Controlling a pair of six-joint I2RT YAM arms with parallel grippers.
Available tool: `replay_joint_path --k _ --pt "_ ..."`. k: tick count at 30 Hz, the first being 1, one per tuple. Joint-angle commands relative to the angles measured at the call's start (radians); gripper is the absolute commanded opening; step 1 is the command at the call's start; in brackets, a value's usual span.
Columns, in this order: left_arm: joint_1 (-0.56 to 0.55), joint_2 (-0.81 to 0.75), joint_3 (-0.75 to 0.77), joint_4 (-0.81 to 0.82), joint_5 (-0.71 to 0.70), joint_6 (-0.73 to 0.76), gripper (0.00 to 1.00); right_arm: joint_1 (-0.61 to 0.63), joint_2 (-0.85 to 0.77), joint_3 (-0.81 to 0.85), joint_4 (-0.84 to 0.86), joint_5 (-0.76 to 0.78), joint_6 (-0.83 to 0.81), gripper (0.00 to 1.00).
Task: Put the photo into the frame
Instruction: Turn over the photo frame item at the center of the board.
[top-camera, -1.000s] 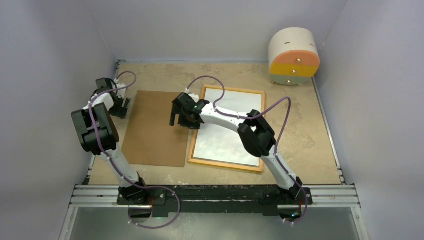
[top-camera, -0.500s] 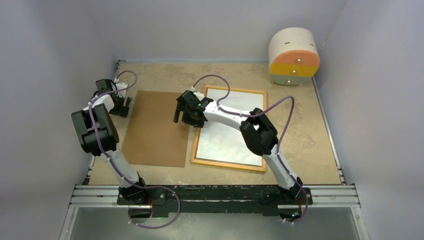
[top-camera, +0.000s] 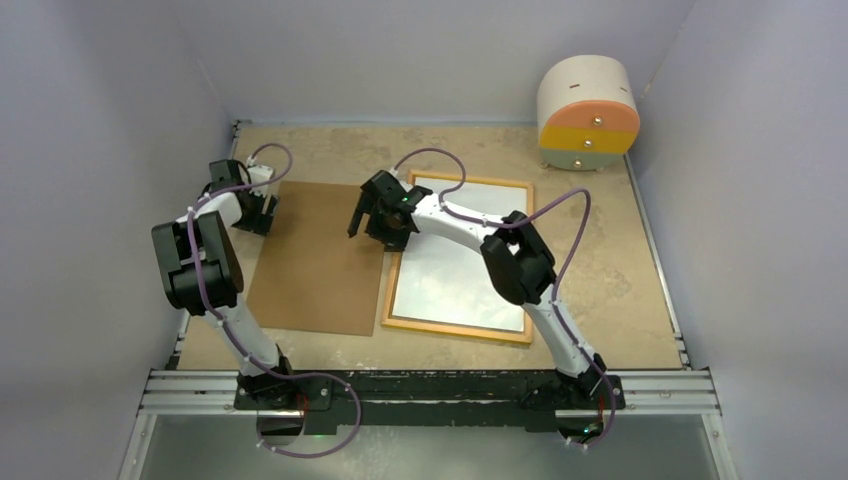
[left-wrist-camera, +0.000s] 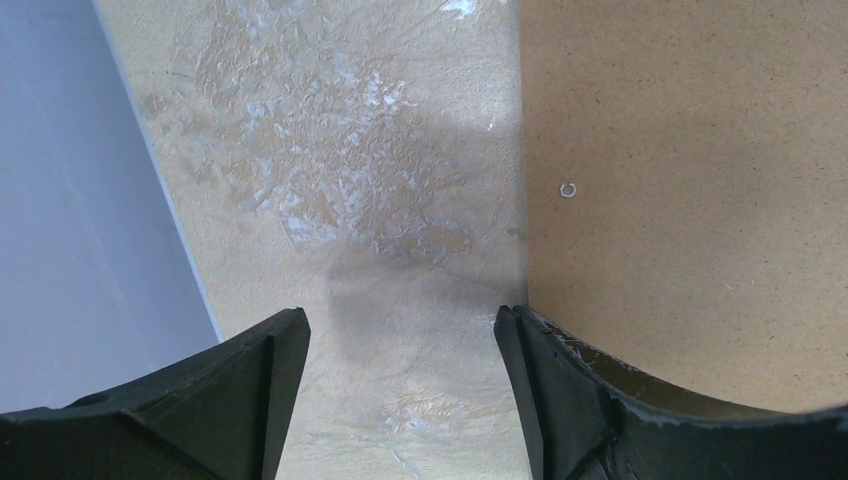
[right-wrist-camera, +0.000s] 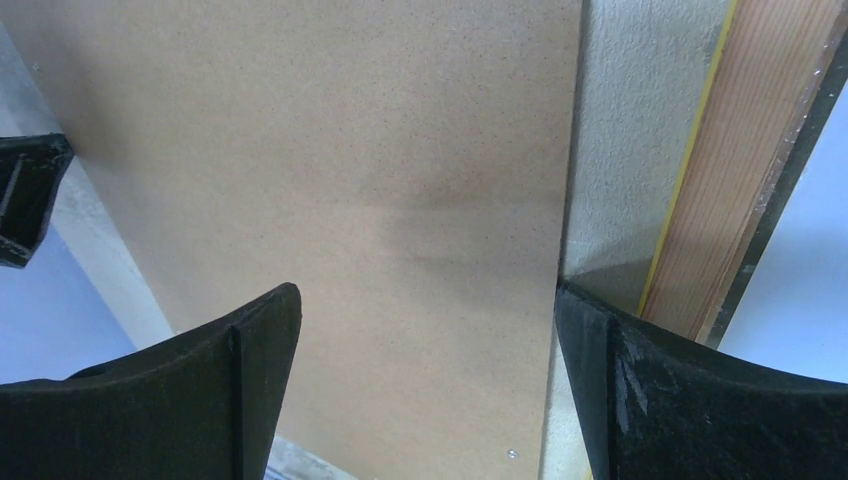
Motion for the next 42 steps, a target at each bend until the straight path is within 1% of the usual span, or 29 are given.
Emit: replay_joint_path --k 1,5,9,12,16,20,21,26,31,33,36,38,40,42 --pt "-0.025 0.047 -0.061 -0.123 0.085 -0.008 0.75 0.0 0.035 -0.035 0.159 -0.129 0.076 0.97" --pt "-0.036 0.05 -0.063 -0.129 0.085 -0.003 0.75 -0.002 -0.014 -0.045 0.277 -0.218 0.095 0.95" --pt "-0.054 0.064 -0.076 -0.136 0.095 -0.005 0.75 -0.003 -0.104 -0.109 0.475 -0.304 0.143 0.93" --pt "-0.055 0.062 -0.073 -0.141 0.098 -0.006 0.75 -0.003 -0.174 -0.165 0.603 -0.295 0.175 0.92" --pt "-0.056 0.061 -0.063 -0.158 0.112 -0.006 0.75 0.0 -0.251 -0.246 0.756 -0.325 0.208 0.91" --pt "-0.057 0.076 -0.045 -0.196 0.16 -0.006 0.75 0.004 -0.333 -0.389 1.001 -0.329 0.222 0.9" --pt "-0.056 0.08 -0.043 -0.2 0.165 -0.007 0.75 0.003 -0.342 -0.408 1.028 -0.326 0.216 0.9" --pt "-0.056 0.086 -0.025 -0.205 0.166 -0.023 0.75 0.004 -0.327 -0.434 1.006 -0.362 0.229 0.9" --pt "-0.052 0.09 -0.008 -0.215 0.175 -0.033 0.75 0.004 -0.328 -0.491 1.031 -0.38 0.262 0.89" --pt "-0.049 0.095 0.004 -0.226 0.182 -0.027 0.75 0.002 -0.332 -0.493 1.029 -0.395 0.257 0.88" --pt "-0.041 0.105 0.031 -0.239 0.179 -0.028 0.75 0.0 -0.357 -0.483 0.994 -0.376 0.225 0.86" --pt "-0.033 0.102 0.06 -0.249 0.178 -0.029 0.75 -0.001 -0.379 -0.465 0.913 -0.348 0.186 0.82" --pt "-0.028 0.091 0.092 -0.259 0.183 -0.029 0.75 0.0 -0.395 -0.446 0.805 -0.31 0.16 0.75" --pt "-0.028 0.077 0.125 -0.276 0.191 -0.023 0.75 0.0 -0.407 -0.438 0.713 -0.272 0.152 0.62"
